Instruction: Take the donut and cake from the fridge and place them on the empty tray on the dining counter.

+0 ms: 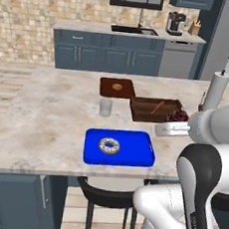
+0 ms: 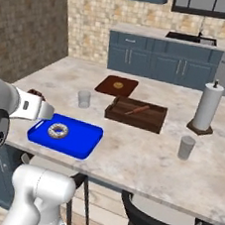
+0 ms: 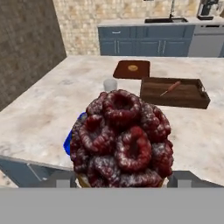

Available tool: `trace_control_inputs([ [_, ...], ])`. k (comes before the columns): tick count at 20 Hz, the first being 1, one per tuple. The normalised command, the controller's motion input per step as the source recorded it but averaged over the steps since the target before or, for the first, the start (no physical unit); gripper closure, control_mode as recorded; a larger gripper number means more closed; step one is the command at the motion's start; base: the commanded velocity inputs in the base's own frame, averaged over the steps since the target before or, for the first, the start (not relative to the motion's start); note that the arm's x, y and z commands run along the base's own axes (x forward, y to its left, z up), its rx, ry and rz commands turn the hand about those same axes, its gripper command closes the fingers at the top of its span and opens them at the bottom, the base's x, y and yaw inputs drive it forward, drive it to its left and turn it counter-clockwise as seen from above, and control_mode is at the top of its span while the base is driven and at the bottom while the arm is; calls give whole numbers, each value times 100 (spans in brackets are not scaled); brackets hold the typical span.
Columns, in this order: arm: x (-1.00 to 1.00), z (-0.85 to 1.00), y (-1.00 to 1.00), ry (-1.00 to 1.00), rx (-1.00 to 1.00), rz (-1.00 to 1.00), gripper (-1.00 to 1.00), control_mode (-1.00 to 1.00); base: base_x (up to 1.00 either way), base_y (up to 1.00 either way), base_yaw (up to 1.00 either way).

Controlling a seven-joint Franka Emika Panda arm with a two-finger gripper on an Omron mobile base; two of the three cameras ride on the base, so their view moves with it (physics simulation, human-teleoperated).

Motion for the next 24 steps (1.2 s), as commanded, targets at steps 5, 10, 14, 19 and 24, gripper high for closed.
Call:
trace_control_inputs([
  [5,2,-3,8,0,0,6,100,-100,2,37,27],
  [10,23,-30,15,0,0,19,100,-100,0,0,0],
  [14,15,-27,-18,3,0,18,100,-100,0,0,0],
  [19,3,-35,-23,13,0,16,100,-100,0,0,0],
  [24,2,-40,-18,13,0,10,100,-100,0,0,0],
])
